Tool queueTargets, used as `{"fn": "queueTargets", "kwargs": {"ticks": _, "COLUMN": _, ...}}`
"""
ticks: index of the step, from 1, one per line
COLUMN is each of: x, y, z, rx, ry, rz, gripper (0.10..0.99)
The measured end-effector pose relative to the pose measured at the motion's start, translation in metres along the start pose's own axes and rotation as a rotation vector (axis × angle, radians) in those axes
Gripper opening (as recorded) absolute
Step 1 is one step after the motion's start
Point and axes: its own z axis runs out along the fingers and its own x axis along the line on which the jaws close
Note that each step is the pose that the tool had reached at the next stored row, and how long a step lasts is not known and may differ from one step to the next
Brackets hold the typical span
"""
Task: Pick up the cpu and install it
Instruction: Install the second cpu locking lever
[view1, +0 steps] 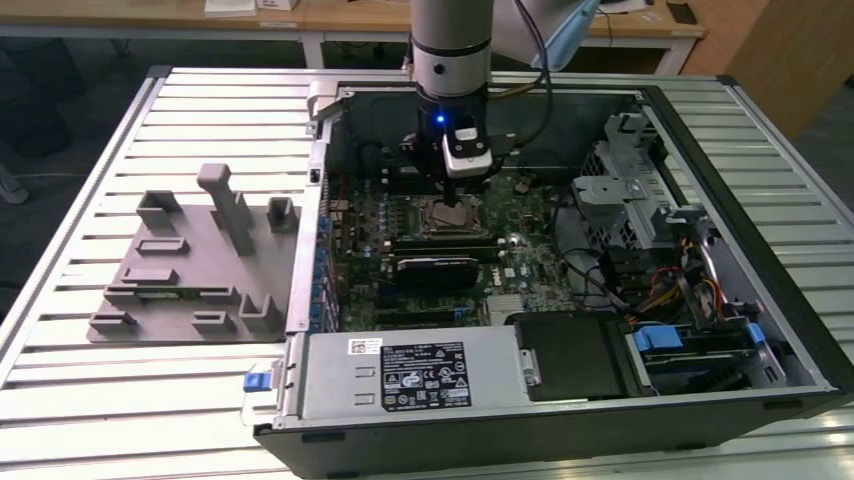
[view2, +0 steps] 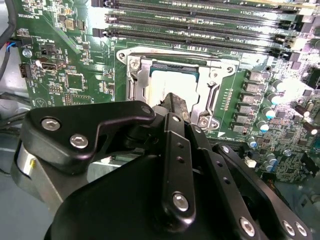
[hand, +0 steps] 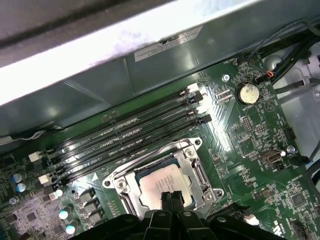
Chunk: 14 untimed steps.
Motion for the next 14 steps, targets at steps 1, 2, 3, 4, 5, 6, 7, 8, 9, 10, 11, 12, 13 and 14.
{"fn": "queueTargets", "kwargs": {"ticks": 1, "x": -0.0002, "y": 0.0, "z": -0.0022, "rx": 0.0, "ry": -0.0001, "rz": 0.0, "gripper": 0.106}}
{"fn": "queueTargets", "kwargs": {"ticks": 2, "x": -0.0003, "y": 0.0001, "z": -0.0035, "rx": 0.0, "ry": -0.0001, "rz": 0.0, "gripper": 0.106}}
{"fn": "queueTargets", "kwargs": {"ticks": 3, "x": -0.0004, "y": 0.0001, "z": -0.0046, "rx": 0.0, "ry": -0.0001, "rz": 0.0, "gripper": 0.106}}
{"fn": "queueTargets", "kwargs": {"ticks": 4, "x": -0.0005, "y": 0.0001, "z": -0.0055, "rx": 0.0, "ry": -0.0001, "rz": 0.0, "gripper": 0.106}}
{"fn": "queueTargets", "kwargs": {"ticks": 5, "x": -0.0005, "y": 0.0002, "z": -0.0057, "rx": 0.0, "ry": -0.0001, "rz": 0.0, "gripper": 0.106}}
{"fn": "queueTargets", "kwargs": {"ticks": 6, "x": -0.0005, "y": 0.0002, "z": -0.0056, "rx": -0.001, "ry": -0.0001, "rz": 0.0, "gripper": 0.106}}
{"fn": "queueTargets", "kwargs": {"ticks": 7, "x": -0.0005, "y": 0.0002, "z": -0.0056, "rx": -0.001, "ry": -0.0001, "rz": 0.0, "gripper": 0.106}}
{"fn": "queueTargets", "kwargs": {"ticks": 8, "x": -0.0006, "y": 0.0001, "z": -0.0057, "rx": 0.0, "ry": -0.0001, "rz": 0.0, "gripper": 0.106}}
{"fn": "queueTargets", "kwargs": {"ticks": 9, "x": -0.0007, "y": -0.0002, "z": -0.0058, "rx": 0.0, "ry": -0.0001, "rz": 0.0, "gripper": 0.106}}
{"fn": "queueTargets", "kwargs": {"ticks": 10, "x": -0.001, "y": -0.0008, "z": -0.0058, "rx": 0.0, "ry": -0.0001, "rz": 0.0, "gripper": 0.106}}
{"fn": "queueTargets", "kwargs": {"ticks": 11, "x": -0.0014, "y": -0.0017, "z": -0.0057, "rx": 0.0, "ry": -0.0001, "rz": 0.0, "gripper": 0.106}}
{"fn": "queueTargets", "kwargs": {"ticks": 12, "x": -0.0019, "y": -0.0027, "z": -0.0057, "rx": 0.0, "ry": -0.0001, "rz": 0.0, "gripper": 0.106}}
{"fn": "queueTargets", "kwargs": {"ticks": 13, "x": -0.0023, "y": -0.0037, "z": -0.0056, "rx": 0.0, "ry": -0.0001, "rz": 0.0, "gripper": 0.106}}
{"fn": "queueTargets", "kwargs": {"ticks": 14, "x": -0.0027, "y": -0.0046, "z": -0.0056, "rx": 0.0, "ry": -0.0001, "rz": 0.0, "gripper": 0.106}}
